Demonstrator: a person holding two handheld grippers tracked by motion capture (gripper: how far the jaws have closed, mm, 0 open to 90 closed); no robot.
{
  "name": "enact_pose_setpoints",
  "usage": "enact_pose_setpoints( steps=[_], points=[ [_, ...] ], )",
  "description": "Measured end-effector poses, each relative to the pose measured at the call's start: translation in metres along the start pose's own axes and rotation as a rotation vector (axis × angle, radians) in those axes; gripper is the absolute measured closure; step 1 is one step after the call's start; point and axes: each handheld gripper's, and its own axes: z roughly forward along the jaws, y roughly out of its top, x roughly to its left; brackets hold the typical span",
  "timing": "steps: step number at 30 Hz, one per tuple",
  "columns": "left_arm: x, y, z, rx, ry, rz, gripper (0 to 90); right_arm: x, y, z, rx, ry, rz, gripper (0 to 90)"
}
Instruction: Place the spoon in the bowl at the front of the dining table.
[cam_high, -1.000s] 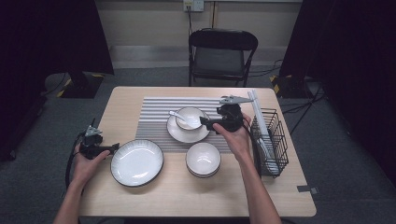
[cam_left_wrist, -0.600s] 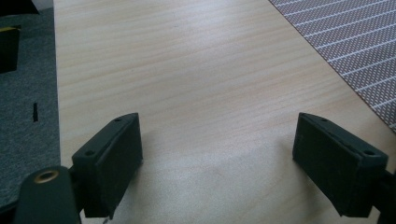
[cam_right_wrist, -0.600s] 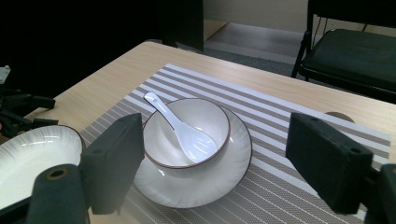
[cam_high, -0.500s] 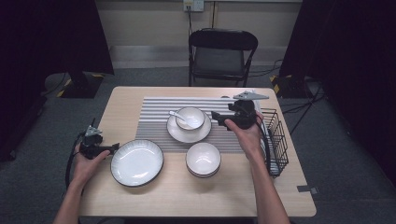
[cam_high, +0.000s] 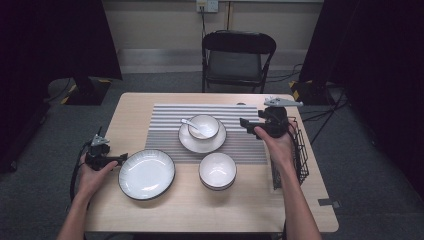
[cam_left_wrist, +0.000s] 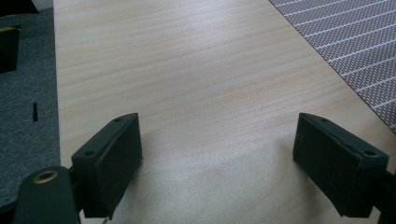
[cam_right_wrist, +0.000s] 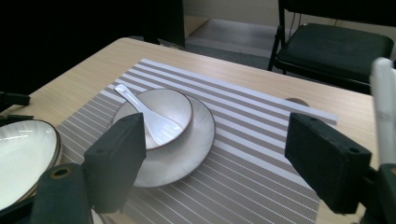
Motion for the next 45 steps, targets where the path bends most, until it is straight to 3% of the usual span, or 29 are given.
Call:
enact_pose_setpoints(
  steps=[22, 33, 45],
  points=[
    [0.000, 0.000, 0.000, 0.000, 0.000, -0.002, 15.0, -0.044, -0.009, -0.005, 0.029, -0.102, 0.057, 22.7],
    [0.000, 0.000, 0.000, -0.002, 0.001, -0.003, 15.0, -0.050, -0.009, 0.003, 0.073, -0.120, 0.053, 23.5],
    [0.000, 0.000, 0.000, -0.002, 0.000, -0.003, 15.0, -0.052, -0.010, 0.008, 0.081, -0.124, 0.064, 24.6]
  ],
)
